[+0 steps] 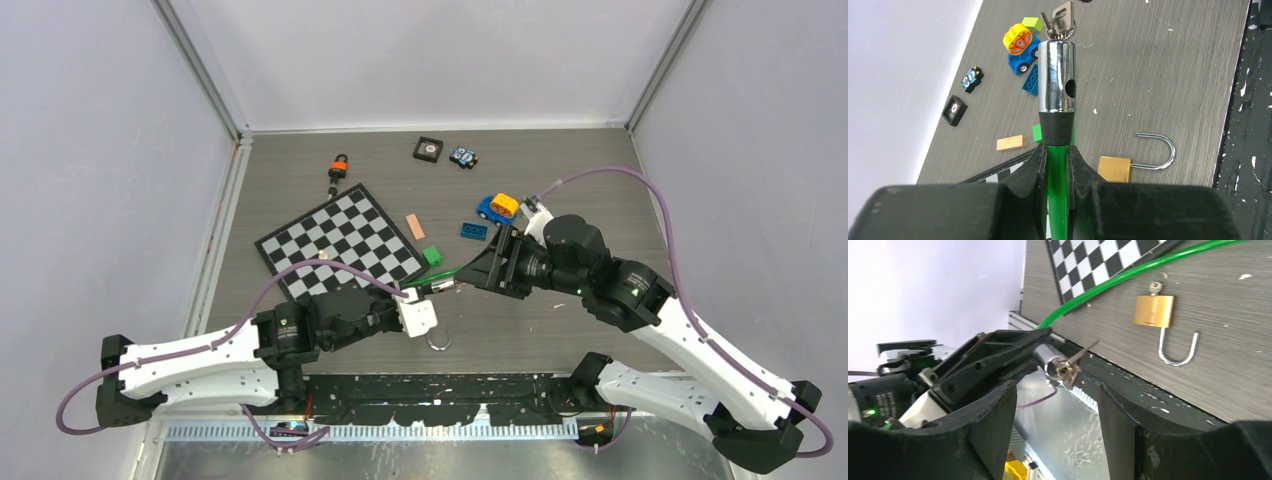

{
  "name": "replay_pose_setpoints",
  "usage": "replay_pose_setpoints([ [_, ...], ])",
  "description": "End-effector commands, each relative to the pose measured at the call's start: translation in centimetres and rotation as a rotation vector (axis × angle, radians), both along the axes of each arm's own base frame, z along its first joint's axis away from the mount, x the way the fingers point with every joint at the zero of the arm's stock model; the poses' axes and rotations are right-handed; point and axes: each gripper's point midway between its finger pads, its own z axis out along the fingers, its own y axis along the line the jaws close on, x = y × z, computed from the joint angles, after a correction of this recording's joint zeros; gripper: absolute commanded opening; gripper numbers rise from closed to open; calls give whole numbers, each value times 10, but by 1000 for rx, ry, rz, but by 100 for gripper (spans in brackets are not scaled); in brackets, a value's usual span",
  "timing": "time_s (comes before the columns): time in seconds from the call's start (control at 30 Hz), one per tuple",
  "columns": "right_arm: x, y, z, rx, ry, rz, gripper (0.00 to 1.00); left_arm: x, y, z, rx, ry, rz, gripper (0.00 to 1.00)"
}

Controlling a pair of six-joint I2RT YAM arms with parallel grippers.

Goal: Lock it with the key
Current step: Lock the lock.

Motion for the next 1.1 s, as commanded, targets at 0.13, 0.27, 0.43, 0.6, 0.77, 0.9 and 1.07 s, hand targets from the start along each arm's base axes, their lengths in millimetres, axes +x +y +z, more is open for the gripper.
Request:
replay_pose_setpoints([
  [0.13, 6, 33, 19, 181, 44, 31, 65, -1, -5, 18, -70, -23, -20, 0],
  [0.27, 4, 42, 14, 216, 85, 61, 61, -1, -5, 18, -70, -24, -22, 0],
  [0.43, 3, 47, 8, 228, 116, 75, 55, -1, -4, 16, -68, -23, -19, 0],
  [0.6, 2, 47, 6, 225, 123, 80, 48, 0, -3, 16, -69, -25, -12, 0],
  [0.77, -1, 48, 7, 228, 119, 99, 45, -1, -3, 17, -81, -21, -11, 0],
  [0.9, -3, 49, 7, 239, 120, 117, 41, -1, -4, 15, -84, -8, -10, 0],
  [1.07, -5, 50, 6, 237, 100, 142, 27, -2, -5, 14, -93, 11, -8, 0],
])
